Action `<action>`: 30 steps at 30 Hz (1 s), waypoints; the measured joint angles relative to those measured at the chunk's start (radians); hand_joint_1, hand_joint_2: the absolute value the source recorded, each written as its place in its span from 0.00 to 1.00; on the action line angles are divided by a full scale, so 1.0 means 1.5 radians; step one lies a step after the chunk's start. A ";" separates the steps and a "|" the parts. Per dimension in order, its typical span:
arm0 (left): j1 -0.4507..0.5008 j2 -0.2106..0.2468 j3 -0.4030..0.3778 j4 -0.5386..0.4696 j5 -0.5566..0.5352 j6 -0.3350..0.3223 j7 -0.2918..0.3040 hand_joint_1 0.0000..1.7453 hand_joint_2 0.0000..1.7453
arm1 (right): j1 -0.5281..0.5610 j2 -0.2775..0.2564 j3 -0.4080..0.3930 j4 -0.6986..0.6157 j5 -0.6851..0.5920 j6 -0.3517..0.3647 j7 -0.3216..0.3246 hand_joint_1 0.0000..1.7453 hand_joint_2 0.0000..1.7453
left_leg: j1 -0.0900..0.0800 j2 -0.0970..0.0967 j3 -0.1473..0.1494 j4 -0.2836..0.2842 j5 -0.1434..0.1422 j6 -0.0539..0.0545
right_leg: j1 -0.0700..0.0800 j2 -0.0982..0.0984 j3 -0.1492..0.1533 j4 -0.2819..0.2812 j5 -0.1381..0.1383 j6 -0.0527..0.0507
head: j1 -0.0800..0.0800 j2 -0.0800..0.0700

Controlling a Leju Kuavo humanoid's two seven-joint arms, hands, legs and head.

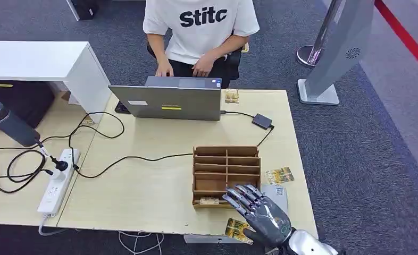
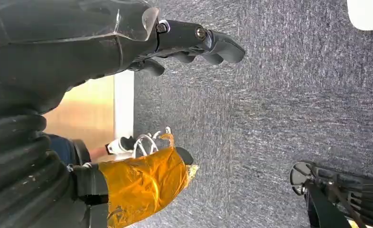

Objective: Pass the card to the sensor for recognition and then transmit it.

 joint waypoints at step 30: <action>0.000 -0.001 0.005 0.000 -0.013 0.001 0.000 0.00 1.00 | -0.005 0.036 -0.065 0.040 0.062 -0.012 0.058 0.00 1.00 | 0.000 0.000 0.000 0.000 0.000 0.000 | 0.000 0.000 0.000 0.000 0.000 0.000 | 0.000 0.000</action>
